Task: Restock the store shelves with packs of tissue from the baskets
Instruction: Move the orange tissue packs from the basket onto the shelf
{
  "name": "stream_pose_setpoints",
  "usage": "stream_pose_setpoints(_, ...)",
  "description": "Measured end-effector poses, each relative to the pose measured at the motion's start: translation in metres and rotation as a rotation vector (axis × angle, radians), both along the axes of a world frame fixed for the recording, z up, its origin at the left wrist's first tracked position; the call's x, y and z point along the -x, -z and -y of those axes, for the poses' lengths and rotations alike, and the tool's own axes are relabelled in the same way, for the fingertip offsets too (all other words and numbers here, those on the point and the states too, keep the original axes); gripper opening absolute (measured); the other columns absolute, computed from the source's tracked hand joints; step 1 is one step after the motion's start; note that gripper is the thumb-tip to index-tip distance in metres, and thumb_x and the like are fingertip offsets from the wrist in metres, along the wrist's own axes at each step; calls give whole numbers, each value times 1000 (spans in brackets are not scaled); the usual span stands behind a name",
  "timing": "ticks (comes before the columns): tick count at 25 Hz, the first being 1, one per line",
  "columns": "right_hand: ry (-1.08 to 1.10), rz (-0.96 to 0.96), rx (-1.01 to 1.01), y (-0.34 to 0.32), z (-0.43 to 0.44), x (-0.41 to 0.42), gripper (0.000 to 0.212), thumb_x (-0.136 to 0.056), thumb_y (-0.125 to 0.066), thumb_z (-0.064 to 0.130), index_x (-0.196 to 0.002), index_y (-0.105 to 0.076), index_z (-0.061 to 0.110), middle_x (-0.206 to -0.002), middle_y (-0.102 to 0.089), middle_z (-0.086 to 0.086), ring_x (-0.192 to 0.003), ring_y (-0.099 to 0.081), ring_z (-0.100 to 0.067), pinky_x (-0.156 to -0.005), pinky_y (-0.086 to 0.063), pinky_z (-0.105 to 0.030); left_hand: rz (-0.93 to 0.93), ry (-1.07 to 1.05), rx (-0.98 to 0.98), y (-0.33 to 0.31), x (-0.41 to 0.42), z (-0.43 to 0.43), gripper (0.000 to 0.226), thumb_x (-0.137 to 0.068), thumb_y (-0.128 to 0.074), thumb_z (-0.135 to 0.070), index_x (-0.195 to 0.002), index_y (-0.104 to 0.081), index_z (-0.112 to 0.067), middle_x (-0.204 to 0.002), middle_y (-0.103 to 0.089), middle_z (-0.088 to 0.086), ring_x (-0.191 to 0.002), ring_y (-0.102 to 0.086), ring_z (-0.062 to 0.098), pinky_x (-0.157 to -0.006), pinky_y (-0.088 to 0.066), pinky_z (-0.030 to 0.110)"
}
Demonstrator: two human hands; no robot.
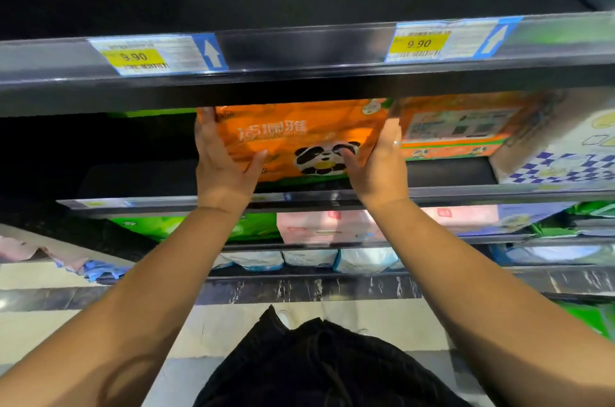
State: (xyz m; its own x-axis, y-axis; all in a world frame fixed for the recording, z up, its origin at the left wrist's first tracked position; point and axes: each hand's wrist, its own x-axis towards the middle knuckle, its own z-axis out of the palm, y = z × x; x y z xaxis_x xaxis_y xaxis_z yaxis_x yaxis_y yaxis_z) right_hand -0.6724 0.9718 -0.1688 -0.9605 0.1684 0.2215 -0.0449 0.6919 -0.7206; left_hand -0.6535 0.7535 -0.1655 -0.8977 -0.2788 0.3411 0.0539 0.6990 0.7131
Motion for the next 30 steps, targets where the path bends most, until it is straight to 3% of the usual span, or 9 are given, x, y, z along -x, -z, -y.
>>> stream_pose_setpoints(2,-39,23,-79,14,2,-2,70,-87,-70,24,-138,-23,14,-135,-39,-12,-101,-60,-33,-74,-50,-34,9,24,-8,13,4,8,98,-82,-74,-32,-144,2,-35,-159,-14,9,-140,-30,23,-103,-30,31)
stream_pose_setpoints(6,-142,33,-282,33,-6,-3,83,-86,-69,21,-139,-6,34,-148,-23,-14,-99,-58,-38,-76,-55,-42,25,66,-246,28,8,18,101,-81,-75,-30,-139,2,-57,-138,-34,-35,-122,-42,-10,-108,-39,35)
stream_pose_setpoints(7,-156,52,-337,35,-8,-3,83,-87,-67,22,-141,-5,34,-151,-18,-15,-97,-59,-40,-73,-53,-39,28,47,-268,28,9,17,99,-82,-75,-28,-137,1,-58,-136,-36,-36,-121,-43,-11,-107,-39,32)
stream_pose_setpoints(10,-190,84,-502,40,-12,-3,78,-90,-62,25,-149,-11,28,-153,-13,-17,-91,-59,-42,-65,-46,-33,49,-5,-175,27,14,8,93,-85,-72,-23,-139,-1,-51,-152,-34,-6,-133,-42,15,-105,-35,30)
stream_pose_setpoints(14,-210,104,-588,47,-21,-3,74,-91,-59,30,-151,-16,27,-153,-16,-18,-115,-50,-43,-78,-53,-43,41,37,65,43,21,6,95,-84,-72,-17,-149,-5,-34,-156,-22,12,-136,-36,32,-104,-37,43)
stream_pose_setpoints(18,-148,186,-647,51,-28,4,65,-92,-56,33,-148,-25,28,-150,-22,-20,-121,-42,-43,-83,-50,-47,75,48,199,48,46,6,95,-82,-73,-24,-149,-7,-34,-155,-19,16,-130,-40,40,-100,-43,52)
stream_pose_setpoints(23,-44,229,-669,50,-37,19,47,-90,-57,33,-133,-42,23,-130,-39,-18,-105,-47,-41,-78,-51,-46,109,108,265,54,61,-2,104,-74,-81,-33,-141,-2,-42,-156,-7,21,-136,-29,45,-96,-45,51)
stream_pose_setpoints(27,-259,270,-556,56,-36,31,41,-93,-54,30,-132,-50,19,-125,-47,-12,-109,-51,-36,-86,-51,-44,115,120,279,58,69,-6,105,-71,-82,-35,-136,-1,-40,-155,-7,25,-135,-30,47,-94,-48,52)
stream_pose_setpoints(30,-369,332,-504,62,-29,36,49,-93,-54,29,-141,-43,22,-129,-44,-11,-112,-51,-34,-90,-50,-42,122,123,308,59,77,-10,105,-74,-80,-36,-143,-2,-36,-155,-6,25,-136,-29,46,-96,-47,52)
